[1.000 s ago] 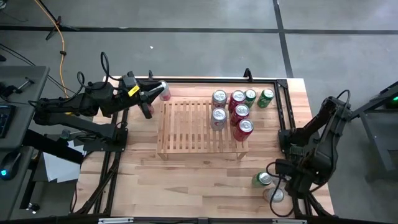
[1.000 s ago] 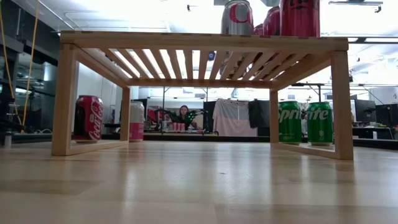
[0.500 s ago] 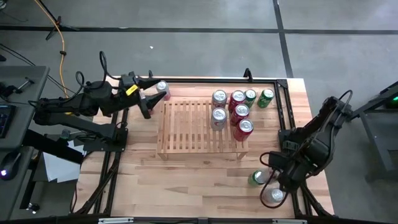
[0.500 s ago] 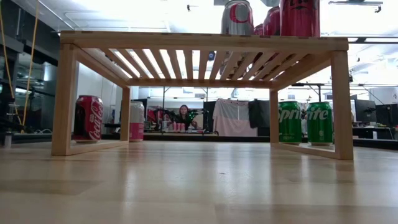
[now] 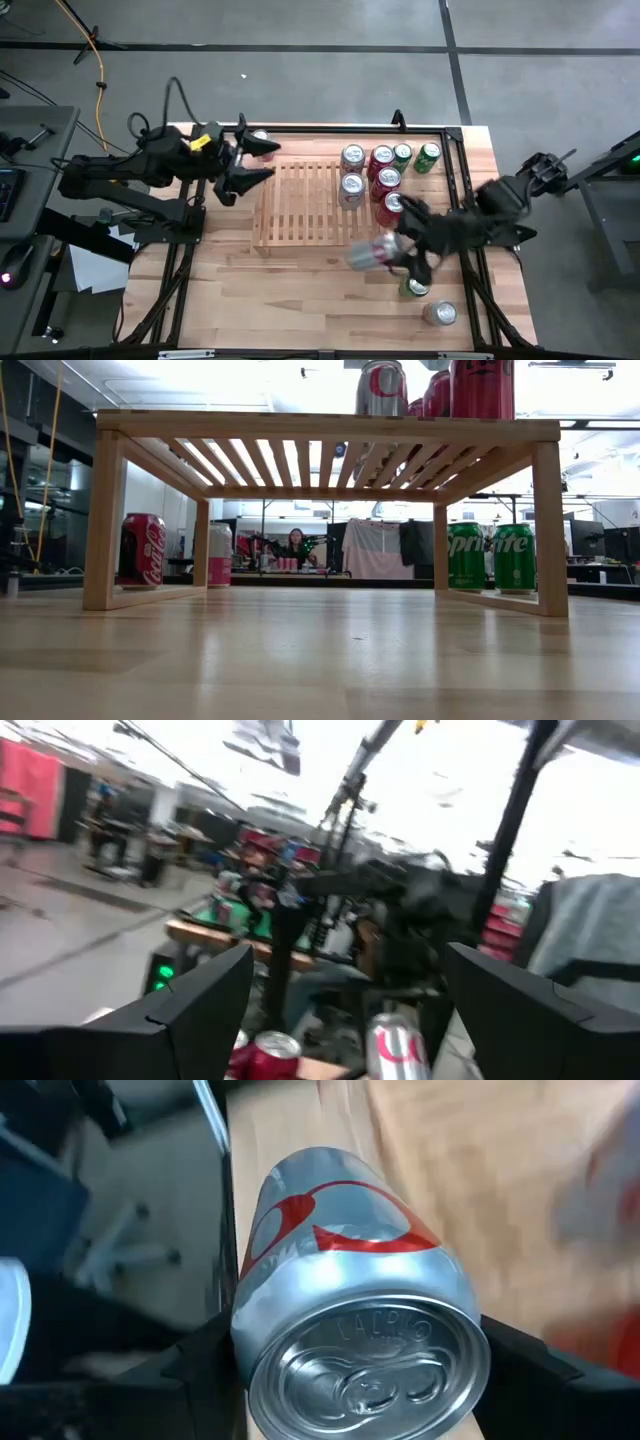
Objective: Place canned beverage on shelf
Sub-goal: Put the bottom right silver soda can on the shelf
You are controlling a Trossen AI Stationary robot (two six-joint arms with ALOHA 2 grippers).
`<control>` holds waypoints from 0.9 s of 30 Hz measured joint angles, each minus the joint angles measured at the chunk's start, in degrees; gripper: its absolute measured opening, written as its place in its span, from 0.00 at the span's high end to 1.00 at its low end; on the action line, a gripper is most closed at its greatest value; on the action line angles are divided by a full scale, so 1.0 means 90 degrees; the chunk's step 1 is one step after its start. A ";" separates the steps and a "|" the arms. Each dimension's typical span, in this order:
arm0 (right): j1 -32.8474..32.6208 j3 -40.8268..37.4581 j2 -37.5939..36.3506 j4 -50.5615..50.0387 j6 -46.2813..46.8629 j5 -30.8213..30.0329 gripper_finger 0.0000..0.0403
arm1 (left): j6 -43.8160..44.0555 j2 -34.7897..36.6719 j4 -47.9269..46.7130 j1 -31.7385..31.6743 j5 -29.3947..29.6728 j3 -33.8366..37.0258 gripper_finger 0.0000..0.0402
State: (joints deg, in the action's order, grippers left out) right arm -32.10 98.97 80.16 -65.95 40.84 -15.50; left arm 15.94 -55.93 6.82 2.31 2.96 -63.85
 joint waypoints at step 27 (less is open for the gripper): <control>0.2363 0.0011 0.0872 0.2604 -0.4221 0.0670 0.30 | -0.0911 -0.2705 -0.5936 0.0131 -0.0675 -0.3381 0.20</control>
State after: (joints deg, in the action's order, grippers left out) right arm -10.83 99.07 88.01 -42.52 2.85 -9.47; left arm 7.74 -80.27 -46.60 3.49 -3.12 -94.28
